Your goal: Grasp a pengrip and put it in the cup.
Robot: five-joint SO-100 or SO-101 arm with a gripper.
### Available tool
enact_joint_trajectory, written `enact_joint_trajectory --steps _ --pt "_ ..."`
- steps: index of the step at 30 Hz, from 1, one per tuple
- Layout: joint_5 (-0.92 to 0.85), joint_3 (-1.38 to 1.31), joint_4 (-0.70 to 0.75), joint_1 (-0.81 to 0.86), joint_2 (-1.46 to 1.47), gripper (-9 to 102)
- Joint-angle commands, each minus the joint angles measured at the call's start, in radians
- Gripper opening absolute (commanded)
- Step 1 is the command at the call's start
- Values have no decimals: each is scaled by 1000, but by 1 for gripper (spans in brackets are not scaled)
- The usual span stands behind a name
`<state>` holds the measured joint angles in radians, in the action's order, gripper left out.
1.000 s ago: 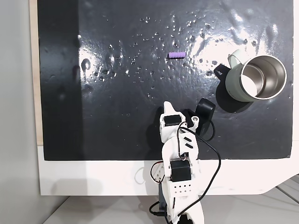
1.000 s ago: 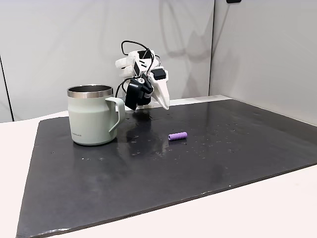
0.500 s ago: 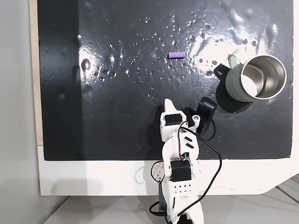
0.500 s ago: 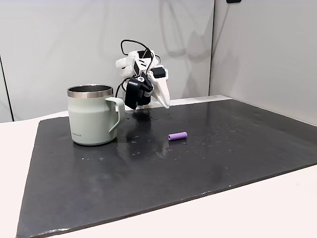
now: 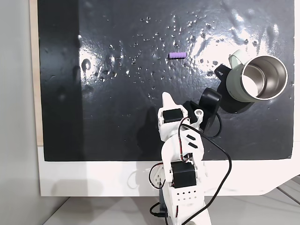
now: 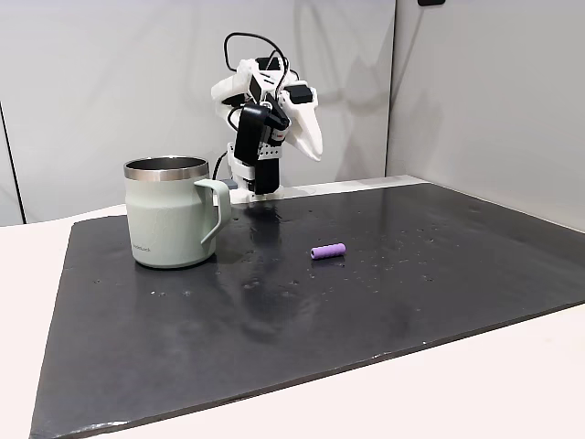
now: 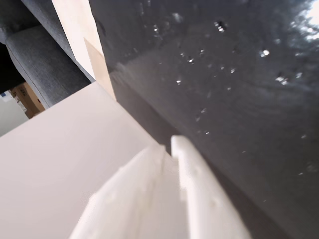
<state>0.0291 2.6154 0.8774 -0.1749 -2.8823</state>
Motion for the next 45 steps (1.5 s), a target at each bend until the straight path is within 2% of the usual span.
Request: enact_joint_trajectory --steps 1,6,16,27,33,40,45 --pt "35 -212 17 -6 132 0" --pt "87 -448 63 -2 353 0" --pt "38 -707 83 43 710 0" --pt "37 -1054 298 63 1131 0" --pt "-31 -1124 344 84 1255 2" --pt "-63 -1206 334 150 1379 17" --pt "-72 -1269 324 166 1460 22"
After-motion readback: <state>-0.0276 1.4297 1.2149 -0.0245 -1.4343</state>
